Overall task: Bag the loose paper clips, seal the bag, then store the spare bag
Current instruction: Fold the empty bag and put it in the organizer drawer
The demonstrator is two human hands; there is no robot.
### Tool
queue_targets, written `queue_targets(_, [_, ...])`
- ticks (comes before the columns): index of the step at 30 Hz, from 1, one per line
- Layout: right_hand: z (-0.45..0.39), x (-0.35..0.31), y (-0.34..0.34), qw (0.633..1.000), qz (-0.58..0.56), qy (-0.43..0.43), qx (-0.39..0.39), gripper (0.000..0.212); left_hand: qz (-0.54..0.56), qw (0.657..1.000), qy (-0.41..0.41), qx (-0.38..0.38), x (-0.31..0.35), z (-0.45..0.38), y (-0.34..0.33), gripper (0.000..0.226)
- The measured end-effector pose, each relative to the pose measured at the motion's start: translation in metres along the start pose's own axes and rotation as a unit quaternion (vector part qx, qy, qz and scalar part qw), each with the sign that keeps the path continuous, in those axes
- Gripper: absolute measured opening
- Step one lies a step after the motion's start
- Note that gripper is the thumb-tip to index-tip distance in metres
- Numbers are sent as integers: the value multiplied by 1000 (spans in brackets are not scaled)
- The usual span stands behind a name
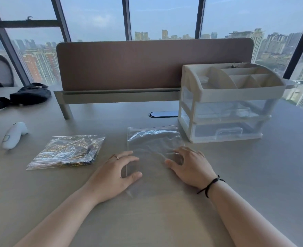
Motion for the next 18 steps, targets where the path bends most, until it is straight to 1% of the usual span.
queue_targets(3, [2, -3, 1, 1000, -5, -6, 3, 59, 21, 1000, 3, -23, -3, 4, 7, 62])
queue_targets(5, [4, -8, 0, 999, -38, -14, -1, 57, 19, 999, 2, -50, -4, 6, 7, 64])
queue_targets(8, [6, -14, -2, 991, -125, -36, -6, 54, 1, 998, -7, -69, -4, 6, 6, 68])
queue_targets(10, [4, -14, 3, 974, -215, -64, 26, 49, 1, 997, -3, -75, -6, 5, 7, 68])
queue_targets(12, [3, -8, 12, 933, -330, -124, 66, 41, 0, 997, 7, -82, -9, 5, 9, 71])
queue_targets(14, [4, 1, 20, 864, -452, -205, 86, 34, -1, 996, 16, -92, -11, 6, 10, 73])
queue_targets(16, [6, 7, 27, 791, -544, -270, 76, 32, -7, 995, 20, -101, -10, 7, 10, 73])
queue_targets(17, [8, 9, 29, 767, -568, -290, 65, 32, -10, 994, 20, -105, -9, 7, 9, 73])
queue_targets(18, [10, 10, 30, 756, -578, -303, 51, 32, -13, 994, 21, -108, -9, 7, 9, 73])
Point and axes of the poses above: each hand's wrist, its own z-axis away from the middle knuckle, its own y-axis out of the back of the hand, x = y × z, the point moved 5 cm from there along -z, towards the middle knuckle, and after that the axes turned 6 degrees about x, right-handed, at the moved point
